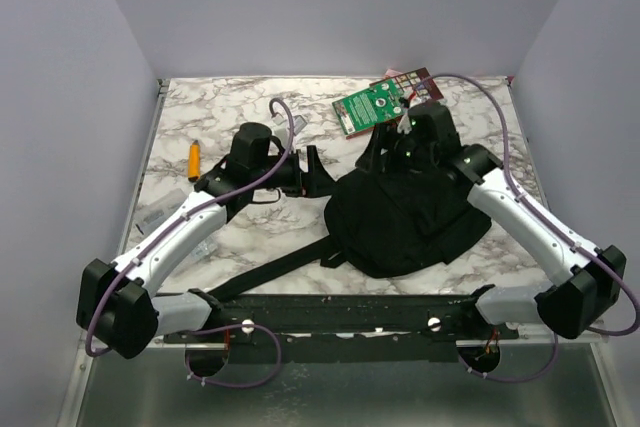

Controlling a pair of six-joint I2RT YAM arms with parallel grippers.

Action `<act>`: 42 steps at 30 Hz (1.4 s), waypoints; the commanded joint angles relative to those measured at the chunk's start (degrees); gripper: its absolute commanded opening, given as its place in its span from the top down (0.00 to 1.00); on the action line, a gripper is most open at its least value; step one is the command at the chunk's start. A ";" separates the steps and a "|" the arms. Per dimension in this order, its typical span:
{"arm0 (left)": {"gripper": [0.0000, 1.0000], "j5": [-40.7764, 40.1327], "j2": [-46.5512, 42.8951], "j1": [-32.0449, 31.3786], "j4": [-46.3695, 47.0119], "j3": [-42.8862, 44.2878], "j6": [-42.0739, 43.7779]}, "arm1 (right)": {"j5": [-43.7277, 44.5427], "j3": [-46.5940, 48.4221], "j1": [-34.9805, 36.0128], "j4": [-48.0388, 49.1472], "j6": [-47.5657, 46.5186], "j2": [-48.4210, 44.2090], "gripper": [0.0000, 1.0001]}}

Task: Pack the student bag
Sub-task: Adjust the student bag at the center of the board, then pick up the book from the center of the board.

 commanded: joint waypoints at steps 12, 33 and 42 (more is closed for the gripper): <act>0.16 -6.24 -2.39 0.23 -9.49 4.52 14.02 | -18.99 0.89 -24.52 44.90 26.63 28.56 0.20; 0.13 -3.45 -4.76 -1.01 -6.59 3.22 13.29 | -4.30 11.77 -21.85 50.28 41.08 55.05 0.32; 0.13 -2.61 -4.80 -0.99 -5.59 2.58 12.84 | -3.56 14.38 -21.27 55.82 42.70 61.15 0.46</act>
